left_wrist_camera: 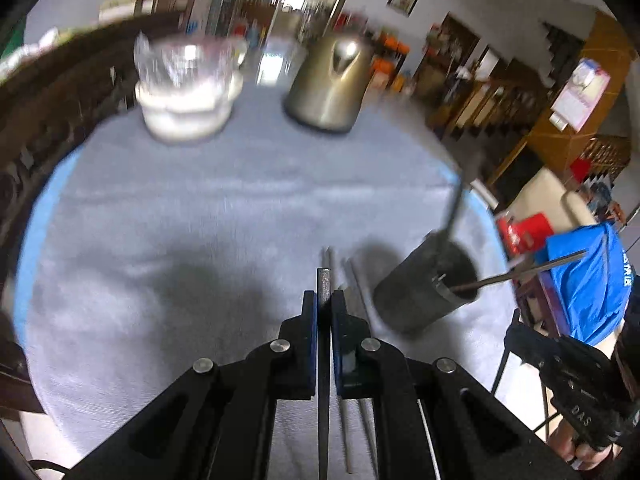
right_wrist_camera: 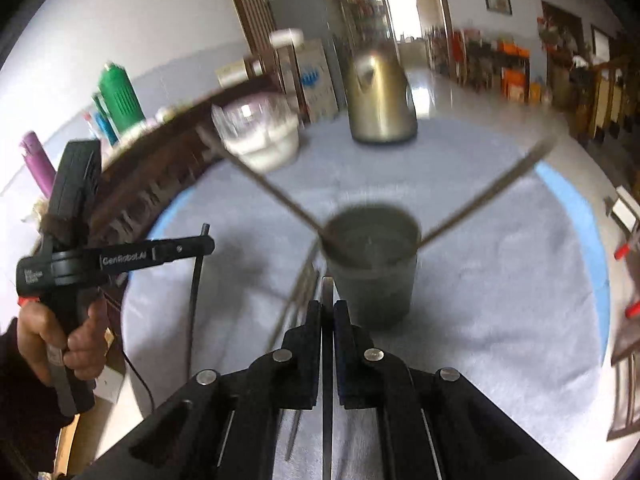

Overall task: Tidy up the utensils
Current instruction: 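Lift the held chopsticks up over the grey holder cup with both tools, then lower the chopsticks into the cup and open the left tool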

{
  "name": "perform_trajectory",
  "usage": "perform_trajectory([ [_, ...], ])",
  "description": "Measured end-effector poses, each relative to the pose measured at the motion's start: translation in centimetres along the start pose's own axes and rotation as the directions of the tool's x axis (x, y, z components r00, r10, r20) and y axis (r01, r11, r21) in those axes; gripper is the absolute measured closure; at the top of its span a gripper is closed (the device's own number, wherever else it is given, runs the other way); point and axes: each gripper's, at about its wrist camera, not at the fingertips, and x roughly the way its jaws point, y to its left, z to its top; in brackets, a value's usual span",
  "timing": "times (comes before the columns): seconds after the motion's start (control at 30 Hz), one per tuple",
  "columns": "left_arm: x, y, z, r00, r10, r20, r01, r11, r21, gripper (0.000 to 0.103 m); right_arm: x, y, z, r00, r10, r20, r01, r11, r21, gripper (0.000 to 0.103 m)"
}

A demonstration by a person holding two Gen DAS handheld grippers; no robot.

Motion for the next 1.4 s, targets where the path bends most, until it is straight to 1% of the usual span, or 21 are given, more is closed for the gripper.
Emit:
perform_trajectory([
  [0.07,-2.2,-0.8,0.1,0.998,-0.006,0.068,0.005,1.0,0.015,0.096,-1.2,0.1,0.5,0.999,0.009,0.051,-0.009,1.0,-0.001,0.097],
  [0.1,-3.5,-1.4,0.2,0.993,-0.013,0.117,0.01,1.0,0.027,0.096,-2.1,0.2,0.8,0.996,0.014,0.088,-0.014,1.0,-0.002,0.097],
  [0.17,-4.5,-2.3,0.7,0.985,-0.021,0.172,0.013,0.999,0.046,0.096,-3.8,0.5,1.2,0.988,0.02,0.156,-0.019,1.0,-0.006,0.097],
  [0.23,-6.1,-3.2,0.8,0.972,-0.031,0.233,0.016,0.997,0.07,0.096,-4.7,0.8,1.8,0.98,0.021,0.198,-0.021,1.0,-0.003,0.097],
  [0.33,-7.4,-4.3,0.8,0.96,-0.04,0.277,0.016,0.996,0.09,0.096,-5.8,1.2,2.0,0.968,0.018,0.251,-0.02,1.0,0.003,0.097],
  [0.47,-8.1,-5.1,0.8,0.953,-0.064,0.297,0.036,0.994,0.1,0.096,-6.8,1.2,2.6,0.956,0.014,0.295,-0.02,1.0,0.019,0.097],
  [0.57,-8.8,-5.6,1.2,0.943,-0.078,0.324,0.047,0.994,0.102,0.096,-7.7,1.0,3.4,0.938,0.007,0.347,-0.02,0.999,0.036,0.097],
  [0.6,-9.4,-5.9,1.5,0.936,-0.086,0.342,0.053,0.993,0.104,0.096,-8.1,0.9,3.5,0.931,0.005,0.364,-0.021,0.999,0.042,0.097],
  [0.67,-10.1,-6.4,1.8,0.925,-0.095,0.369,0.059,0.992,0.108,0.096,-8.7,0.6,4.2,0.915,-0.008,0.403,-0.016,0.998,0.055,0.097],
  [0.77,-11.2,-7.5,2.7,0.903,-0.114,0.415,0.07,0.99,0.12,0.096,-9.5,0.4,5.7,0.883,-0.041,0.467,0.012,0.998,0.066,0.097],
  [0.87,-12.0,-8.7,3.7,0.875,-0.122,0.468,0.065,0.989,0.136,0.096,-9.8,0.0,7.1,0.859,-0.06,0.508,0.018,0.996,0.087,0.097],
  [0.93,-12.1,-9.4,4.3,0.859,-0.122,0.497,0.059,0.989,0.139,0.096,-10.0,-0.1,7.9,0.834,-0.093,0.544,0.045,0.994,0.101,0.097],
  [1.07,-11.7,-10.6,5.6,0.827,-0.108,0.552,0.038,0.99,0.136,0.096,-9.9,-0.3,9.5,0.785,-0.151,0.601,0.092,0.988,0.127,0.097],
  [1.13,-11.1,-11.2,6.4,0.806,-0.096,0.585,0.024,0.991,0.129,0.096,-9.6,-0.4,9.9,0.76,-0.184,0.623,0.121,0.982,0.142,0.097],
  [1.17,-10.8,-11.5,6.7,0.795,-0.087,0.6,0.015,0.992,0.124,0.096,-9.5,-0.5,10.0,0.752,-0.195,0.63,0.13,0.98,0.148,0.097],
  [1.2,-10.3,-11.7,6.9,0.786,-0.078,0.614,0.006,0.993,0.12,0.096,-9.1,-0.6,10.1,0.74,-0.215,0.638,0.147,0.976,0.158,0.097],
  [1.23,-10.0,-11.9,7.1,0.78,-0.074,0.622,0.002,0.993,0.116,0.096,-8.7,-0.7,10.1,0.731,-0.233,0.642,0.164,0.972,0.166,0.097],
  [1.27,-9.5,-12.1,7.2,0.775,-0.071,0.628,0.0,0.994,0.112,0.096,-8.2,-0.8,10.1,0.725,-0.249,0.642,0.179,0.968,0.174,0.097],
  [1.3,-8.5,-12.2,7.3,0.774,-0.062,0.63,-0.006,0.994,0.106,0.096,-7.6,-1.0,10.1,0.729,-0.257,0.634,0.183,0.966,0.181,0.097],
  [1.37,-7.1,-12.3,7.5,0.784,-0.042,0.62,-0.023,0.995,0.096,0.096,-6.6,-1.2,10.1,0.744,-0.264,0.614,0.184,0.964,0.191,0.097],
  [1.4,-6.2,-12.3,7.5,0.792,-0.035,0.609,-0.025,0.996,0.09,0.096,-6.2,-1.2,10.1,0.749,-0.265,0.607,0.186,0.964,0.191,0.097],
])
